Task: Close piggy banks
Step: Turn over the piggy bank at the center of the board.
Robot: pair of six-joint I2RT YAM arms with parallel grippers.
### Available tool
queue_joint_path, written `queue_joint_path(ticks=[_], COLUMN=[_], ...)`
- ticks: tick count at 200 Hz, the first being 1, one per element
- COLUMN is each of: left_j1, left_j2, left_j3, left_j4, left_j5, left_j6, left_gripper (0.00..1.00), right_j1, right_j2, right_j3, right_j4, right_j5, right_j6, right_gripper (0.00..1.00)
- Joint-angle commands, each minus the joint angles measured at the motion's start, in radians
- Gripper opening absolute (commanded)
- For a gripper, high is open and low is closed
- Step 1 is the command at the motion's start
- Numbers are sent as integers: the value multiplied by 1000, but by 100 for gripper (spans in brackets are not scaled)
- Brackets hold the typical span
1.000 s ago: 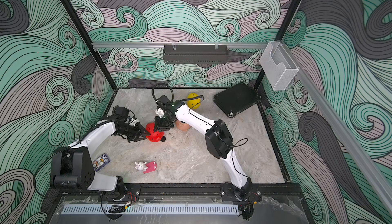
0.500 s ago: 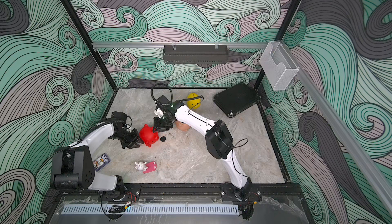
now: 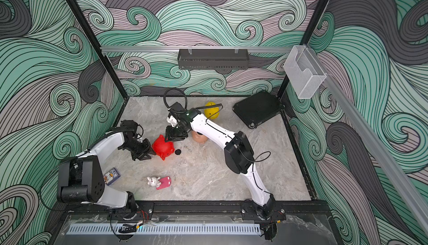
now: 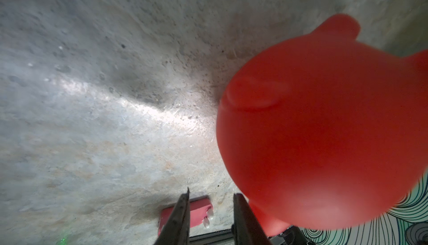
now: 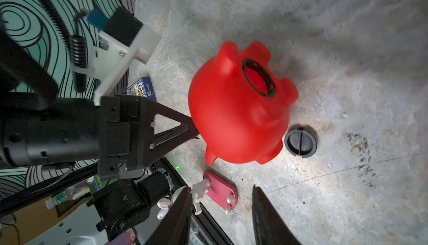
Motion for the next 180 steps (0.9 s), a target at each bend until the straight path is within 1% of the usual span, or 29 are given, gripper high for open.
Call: queue_joint_path(ticks=[1, 26, 51, 73, 107, 141, 180], left_j1=[16, 24, 35, 48, 55, 55, 55], left_j2=[14, -1, -3, -16, -10, 41, 93], left_j3=[35, 43, 49, 53, 66, 65, 76], left_j4=[-49, -61, -82, -96, -99, -69, -39], left_j5=[-25, -39, -34, -34, -19, 31, 48], left_j6=[17, 10, 15, 9, 2, -10, -13], left_gripper=[32, 32, 32, 33, 33, 33, 33], right_j1=[-1, -10, -15, -15, -12, -11, -11], right_j2=[47, 108, 171, 201, 220, 219, 204], right_j3=[88, 165, 238, 257, 237, 218, 199], right_j4=[1, 5, 4, 4, 5, 6, 4], right_j5=[35, 61, 40, 30, 4, -2, -14], right_j6=[-63, -60, -41, -14, 12, 14, 42], right_gripper=[50, 56, 59, 59, 58, 58, 57])
